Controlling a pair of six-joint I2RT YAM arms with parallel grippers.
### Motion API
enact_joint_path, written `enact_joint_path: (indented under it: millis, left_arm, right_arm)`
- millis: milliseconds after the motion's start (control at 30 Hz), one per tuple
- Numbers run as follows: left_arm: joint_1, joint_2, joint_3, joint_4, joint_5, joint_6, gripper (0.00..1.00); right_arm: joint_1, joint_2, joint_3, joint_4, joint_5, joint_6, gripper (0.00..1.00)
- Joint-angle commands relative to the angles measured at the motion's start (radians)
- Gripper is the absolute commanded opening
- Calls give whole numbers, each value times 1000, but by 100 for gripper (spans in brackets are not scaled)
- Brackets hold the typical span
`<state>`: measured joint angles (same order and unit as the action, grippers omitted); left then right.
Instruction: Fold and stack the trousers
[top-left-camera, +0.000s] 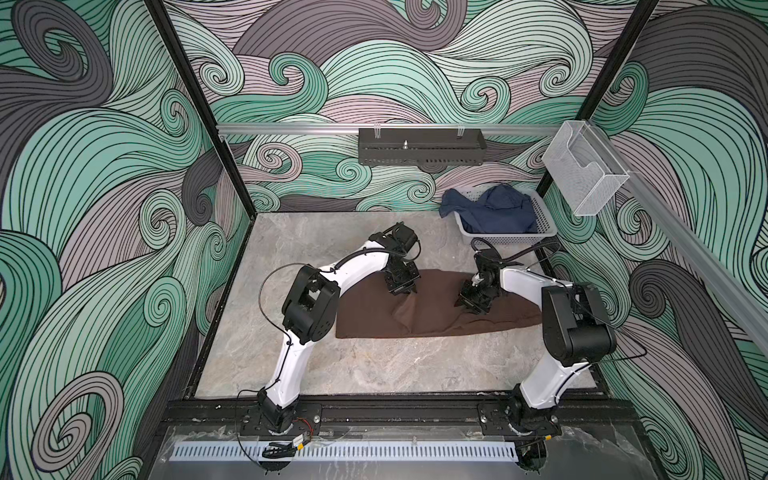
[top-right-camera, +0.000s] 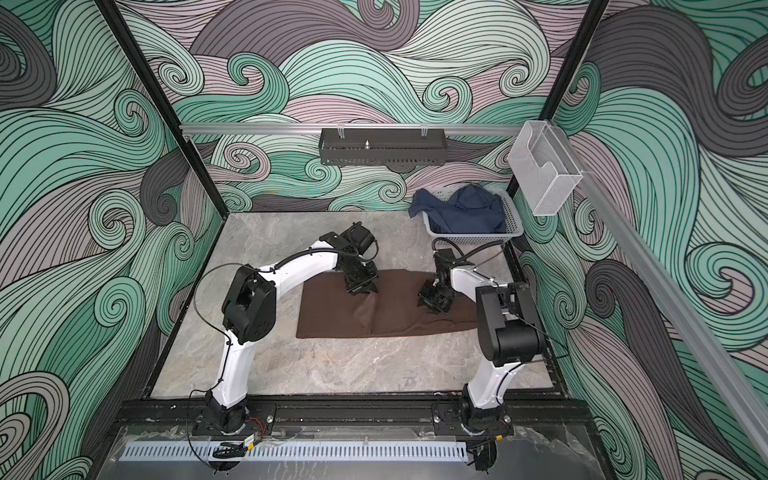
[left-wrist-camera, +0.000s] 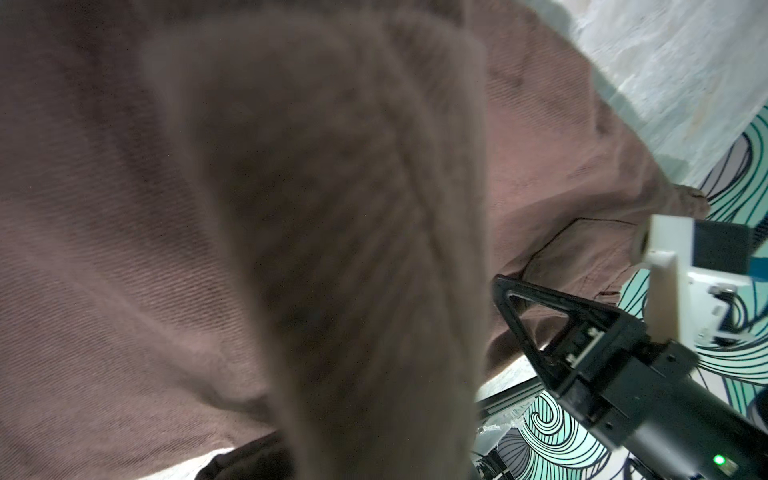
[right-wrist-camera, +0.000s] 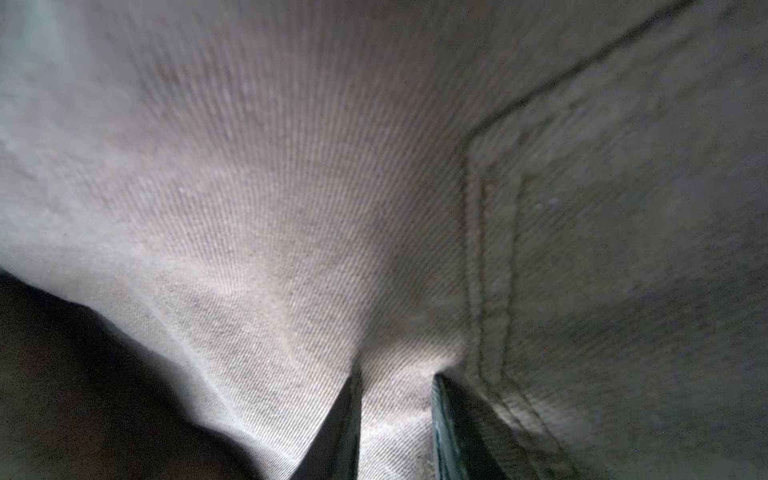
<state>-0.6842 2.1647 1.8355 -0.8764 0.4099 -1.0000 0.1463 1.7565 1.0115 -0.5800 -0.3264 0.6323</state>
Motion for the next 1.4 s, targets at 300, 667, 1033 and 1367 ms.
enact_joint_path:
  millis: [300,667,1033,1367]
  left_arm:
    - [0,-25,230,-68,31,108,58]
    - [237,-295,-135,-23,-26,226,62]
    - [486,-434,-424,-12,16,315,62]
    - [605,-471,-432,-90,10,407,62]
  right_arm:
    - [1,-94,83,-133,73,-18,42]
    - [141,-179,260,-164,77,-46,50]
    - [376,93,376,-53,-21,50,44]
    - [399,216,365,-54,13,72,44]
